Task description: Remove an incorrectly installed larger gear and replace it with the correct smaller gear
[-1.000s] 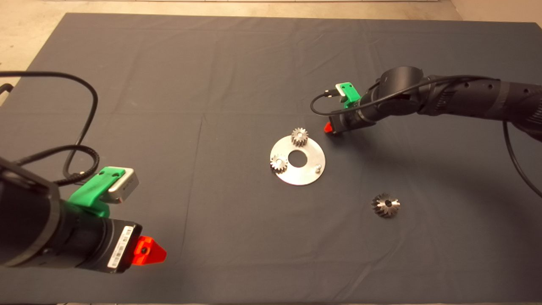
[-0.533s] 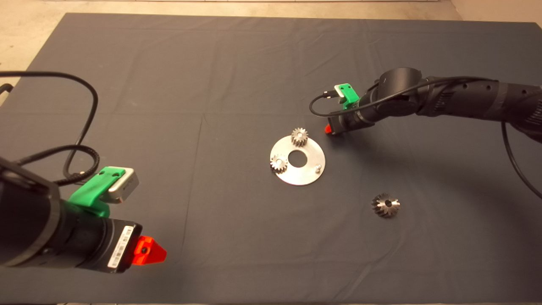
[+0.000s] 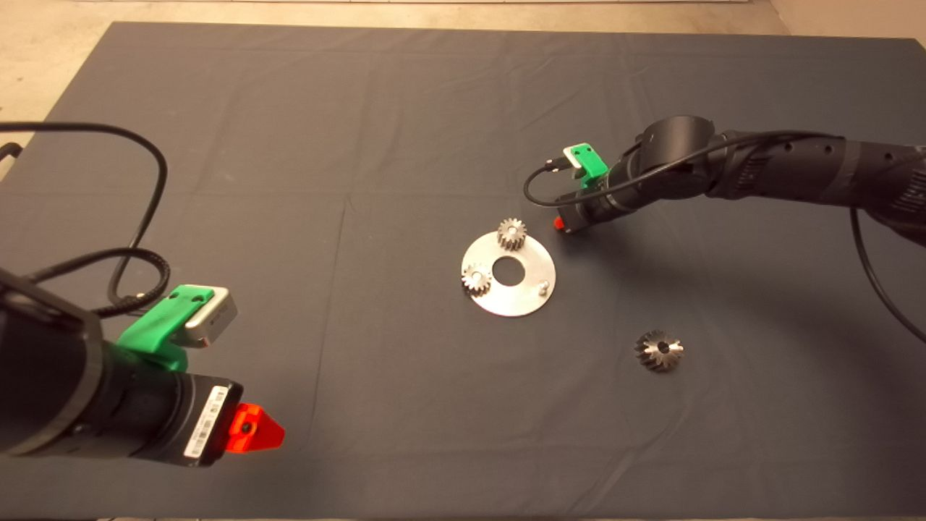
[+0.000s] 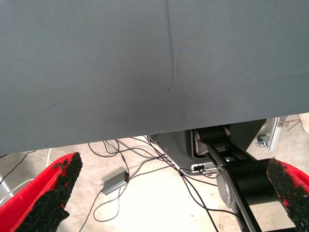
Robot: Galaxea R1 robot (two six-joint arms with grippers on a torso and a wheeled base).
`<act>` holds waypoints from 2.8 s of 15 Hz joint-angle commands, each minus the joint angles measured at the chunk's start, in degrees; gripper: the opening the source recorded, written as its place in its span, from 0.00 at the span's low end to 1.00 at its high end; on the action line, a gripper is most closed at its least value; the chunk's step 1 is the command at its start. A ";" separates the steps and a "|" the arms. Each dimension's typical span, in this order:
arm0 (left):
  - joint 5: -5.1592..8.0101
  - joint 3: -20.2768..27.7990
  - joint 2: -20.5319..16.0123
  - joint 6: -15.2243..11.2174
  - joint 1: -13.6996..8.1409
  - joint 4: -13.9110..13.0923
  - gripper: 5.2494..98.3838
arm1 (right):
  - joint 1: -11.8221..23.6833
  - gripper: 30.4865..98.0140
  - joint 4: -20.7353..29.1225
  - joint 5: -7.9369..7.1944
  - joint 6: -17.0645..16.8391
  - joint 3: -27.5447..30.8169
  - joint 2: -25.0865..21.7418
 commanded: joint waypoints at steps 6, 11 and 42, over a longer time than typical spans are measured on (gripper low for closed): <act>0.17 0.87 0.06 -0.48 -0.16 -0.88 1.00 | 1.59 0.17 -0.90 0.06 -1.24 2.87 -0.96; 0.17 0.87 0.06 -0.48 -0.12 -0.88 1.00 | 10.37 0.17 9.42 -5.75 -1.44 7.83 -2.95; 0.08 0.87 0.06 -0.55 -0.03 -0.88 1.00 | 13.77 0.16 21.23 -8.52 -8.82 21.98 -3.91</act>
